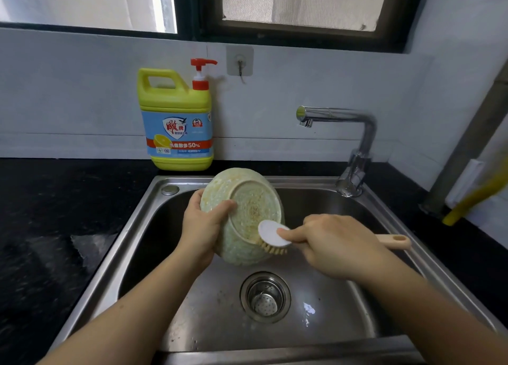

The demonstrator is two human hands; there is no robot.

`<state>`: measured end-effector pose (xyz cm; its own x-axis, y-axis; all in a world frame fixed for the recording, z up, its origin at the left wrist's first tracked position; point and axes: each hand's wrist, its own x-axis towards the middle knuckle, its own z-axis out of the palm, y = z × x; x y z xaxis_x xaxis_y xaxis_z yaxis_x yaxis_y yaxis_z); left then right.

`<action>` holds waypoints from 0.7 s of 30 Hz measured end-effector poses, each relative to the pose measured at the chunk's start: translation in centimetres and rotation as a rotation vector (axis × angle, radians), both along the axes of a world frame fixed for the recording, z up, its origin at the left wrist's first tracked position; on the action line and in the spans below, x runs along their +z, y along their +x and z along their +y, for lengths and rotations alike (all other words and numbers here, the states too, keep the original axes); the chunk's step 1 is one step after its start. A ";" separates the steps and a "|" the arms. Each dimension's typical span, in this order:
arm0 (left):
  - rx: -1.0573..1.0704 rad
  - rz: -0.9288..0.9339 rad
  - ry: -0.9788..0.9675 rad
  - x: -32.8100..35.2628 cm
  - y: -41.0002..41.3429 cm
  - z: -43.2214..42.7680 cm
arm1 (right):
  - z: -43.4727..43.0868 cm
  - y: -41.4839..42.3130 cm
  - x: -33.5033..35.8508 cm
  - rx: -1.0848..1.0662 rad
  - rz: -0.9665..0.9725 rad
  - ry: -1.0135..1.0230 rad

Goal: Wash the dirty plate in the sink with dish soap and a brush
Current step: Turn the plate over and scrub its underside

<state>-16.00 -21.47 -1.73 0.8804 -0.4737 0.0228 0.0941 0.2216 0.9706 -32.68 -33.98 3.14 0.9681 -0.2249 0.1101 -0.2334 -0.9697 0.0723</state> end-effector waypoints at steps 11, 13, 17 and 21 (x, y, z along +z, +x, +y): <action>-0.089 0.120 -0.043 0.1 -0.8 -0.3 | -0.9 0.9 -1.2 0.098 -0.279 -0.047; -0.057 0.147 -0.060 0.1 -0.4 -0.2 | -1.4 0.5 -0.5 0.125 -0.204 0.088; -0.082 0.153 -0.057 0.2 -0.5 -0.4 | -3.0 -0.2 0.0 -0.023 -0.217 0.005; -0.132 0.140 -0.052 0.1 -1.0 -0.6 | -2.4 0.7 -1.8 -0.091 -0.360 -0.026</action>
<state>-16.99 -22.05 -1.66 0.8073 -0.5862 -0.0682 0.2592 0.2484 0.9334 -32.00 -36.37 1.37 0.8429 -0.3006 0.4464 -0.3331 -0.9429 -0.0059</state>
